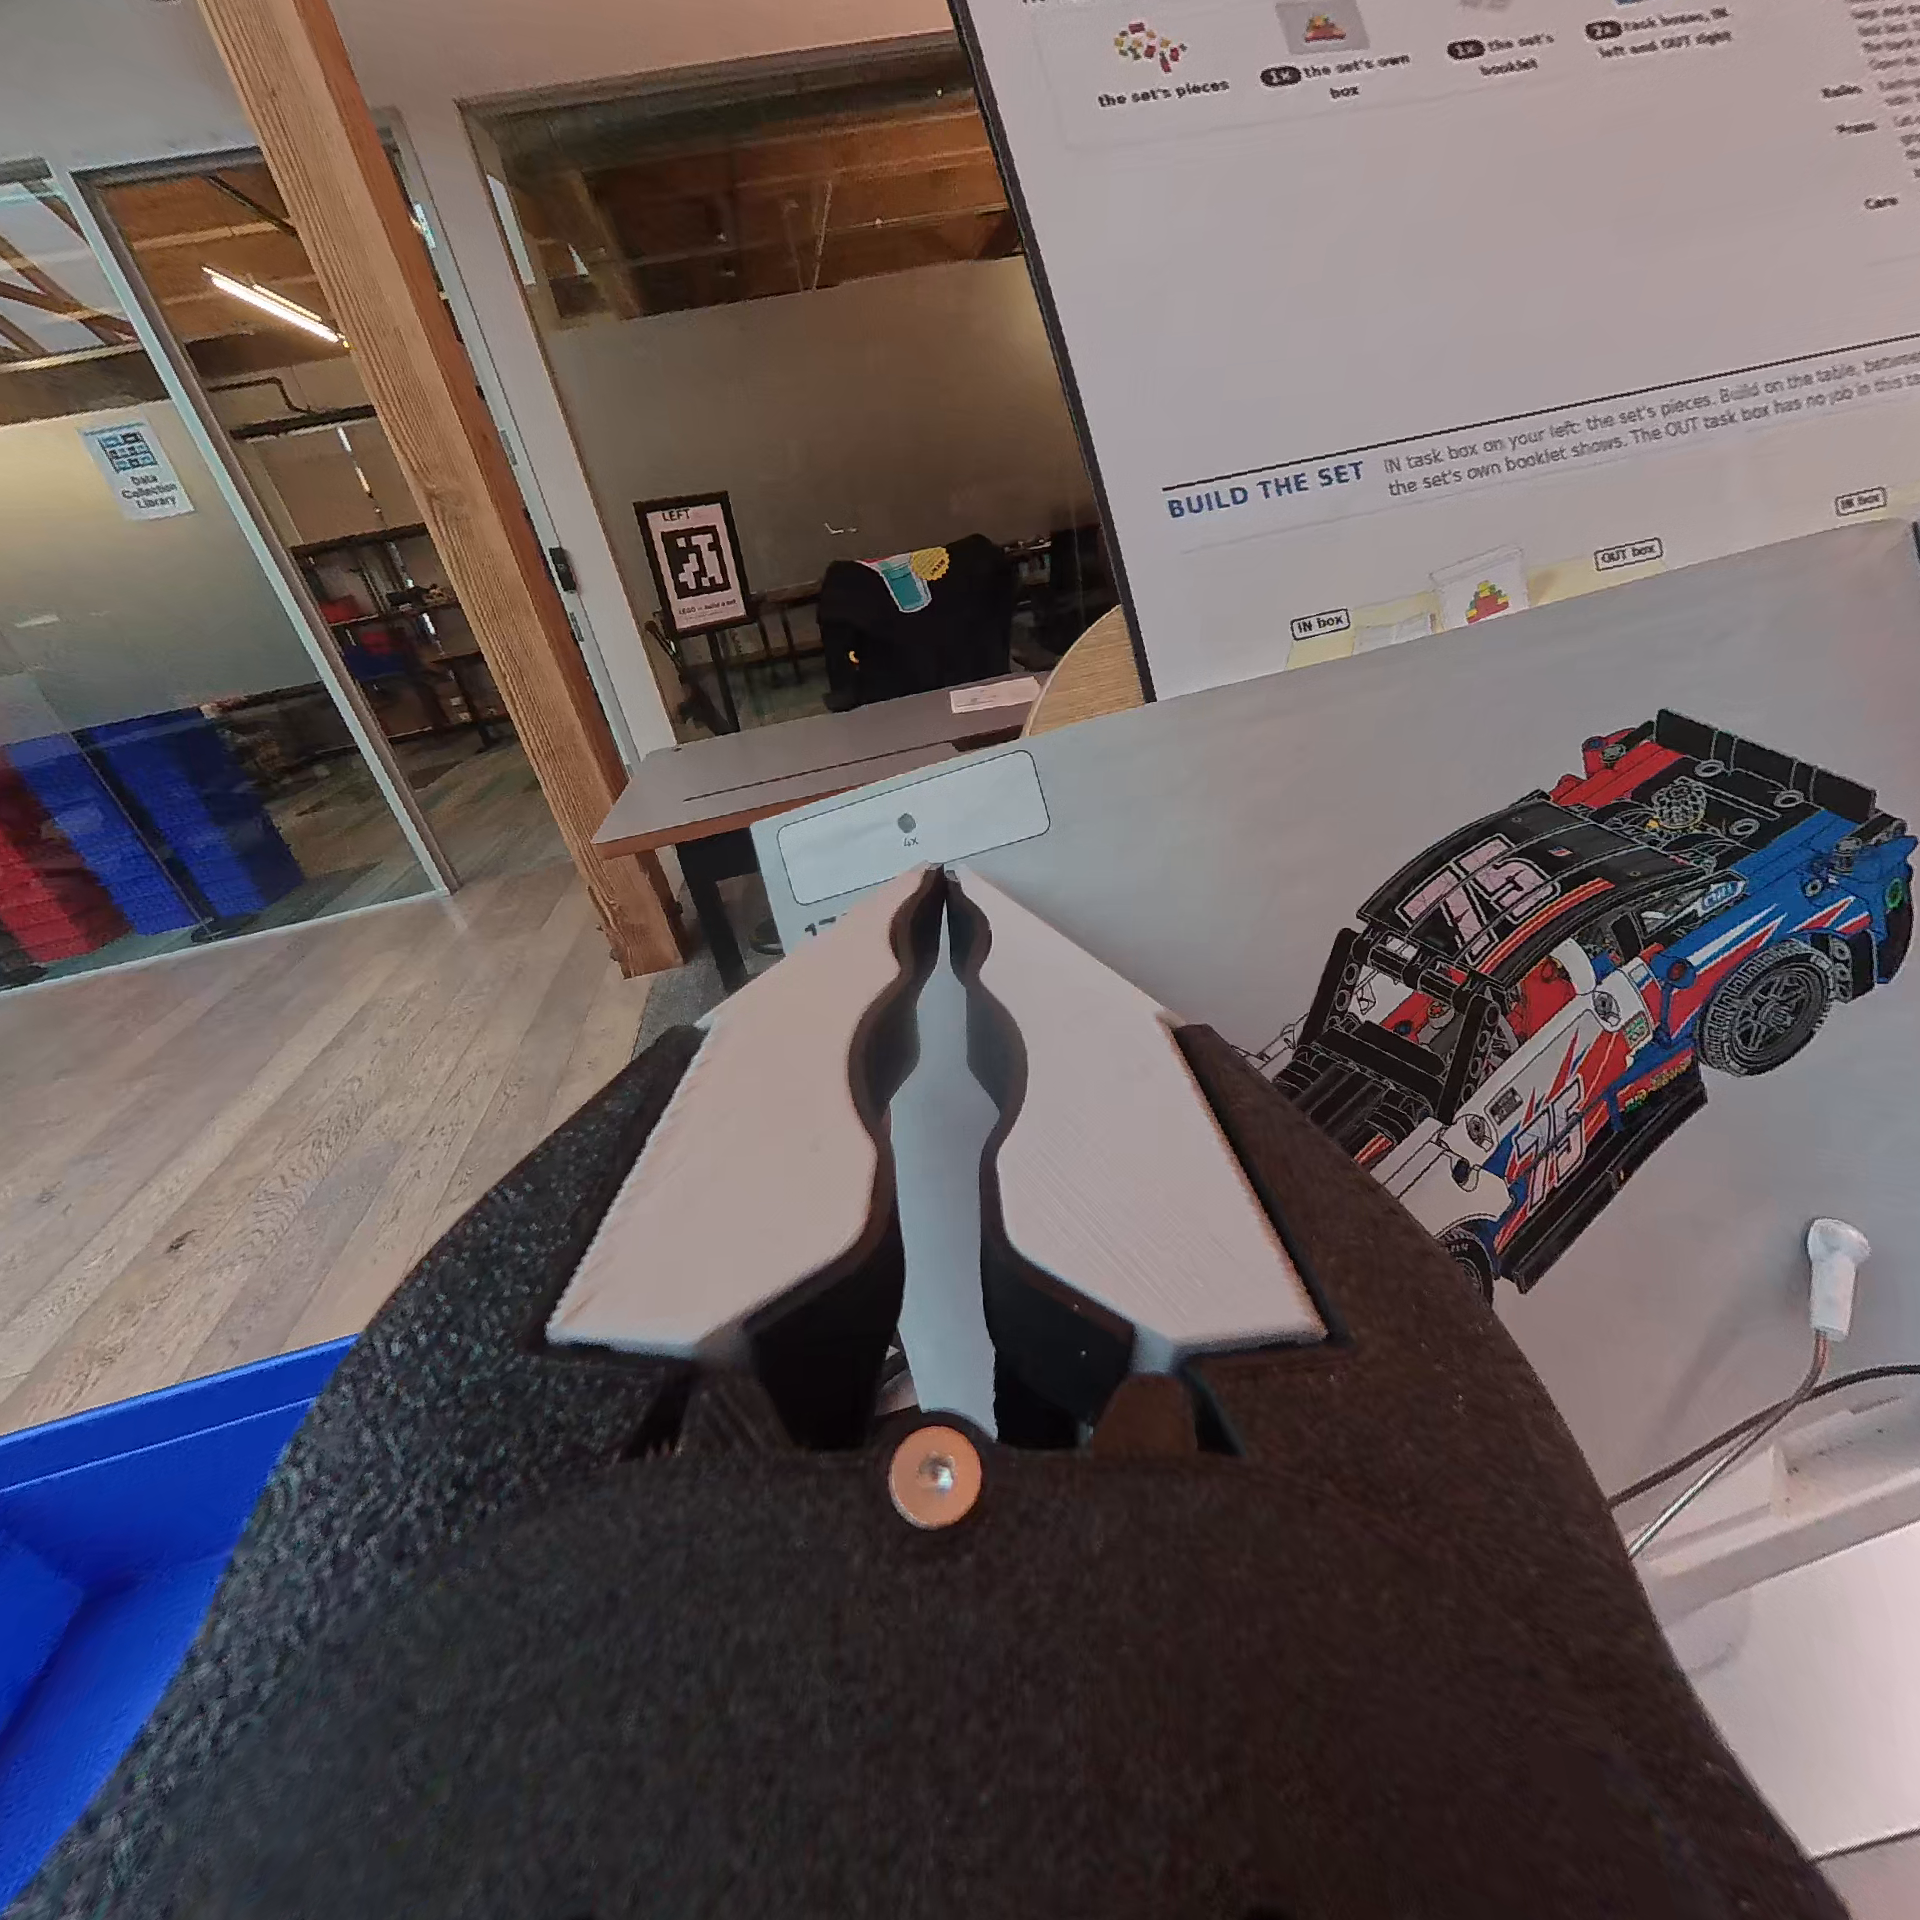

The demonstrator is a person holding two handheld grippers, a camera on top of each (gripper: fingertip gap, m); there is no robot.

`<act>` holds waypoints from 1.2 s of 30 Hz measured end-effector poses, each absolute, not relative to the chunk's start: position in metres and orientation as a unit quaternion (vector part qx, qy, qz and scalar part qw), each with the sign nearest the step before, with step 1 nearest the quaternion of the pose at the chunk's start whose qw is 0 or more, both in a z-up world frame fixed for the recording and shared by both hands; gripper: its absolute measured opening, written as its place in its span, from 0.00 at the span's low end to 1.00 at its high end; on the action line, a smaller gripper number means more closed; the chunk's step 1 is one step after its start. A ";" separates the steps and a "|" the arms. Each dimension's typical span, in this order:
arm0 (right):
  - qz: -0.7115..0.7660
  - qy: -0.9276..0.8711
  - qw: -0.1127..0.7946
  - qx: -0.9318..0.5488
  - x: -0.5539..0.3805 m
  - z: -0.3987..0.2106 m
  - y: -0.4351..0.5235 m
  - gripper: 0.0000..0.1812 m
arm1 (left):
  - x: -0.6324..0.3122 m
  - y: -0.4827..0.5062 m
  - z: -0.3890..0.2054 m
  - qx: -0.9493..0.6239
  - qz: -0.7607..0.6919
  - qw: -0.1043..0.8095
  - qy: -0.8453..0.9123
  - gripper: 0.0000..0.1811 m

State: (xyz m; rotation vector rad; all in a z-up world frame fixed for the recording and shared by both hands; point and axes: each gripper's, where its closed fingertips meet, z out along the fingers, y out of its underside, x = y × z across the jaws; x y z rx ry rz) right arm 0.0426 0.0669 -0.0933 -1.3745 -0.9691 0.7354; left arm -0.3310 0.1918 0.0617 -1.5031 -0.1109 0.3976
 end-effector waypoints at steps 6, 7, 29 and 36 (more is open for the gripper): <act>0.319 -0.415 0.607 -0.598 0.047 -0.096 0.070 0.11 | -0.302 0.183 0.046 -0.680 0.159 0.715 -0.037 0.00; 0.319 -0.413 0.608 -0.599 0.048 -0.097 0.070 0.11 | -0.292 0.179 0.038 -0.684 0.153 0.713 -0.034 0.00; 0.311 -0.417 0.585 -0.622 0.069 -0.116 0.071 0.06 | -0.236 0.184 -0.045 -0.715 0.145 0.684 -0.011 0.00; 0.308 -0.419 0.584 -0.623 0.067 -0.118 0.070 0.06 | -0.234 0.183 -0.045 -0.715 0.143 0.684 -0.012 0.00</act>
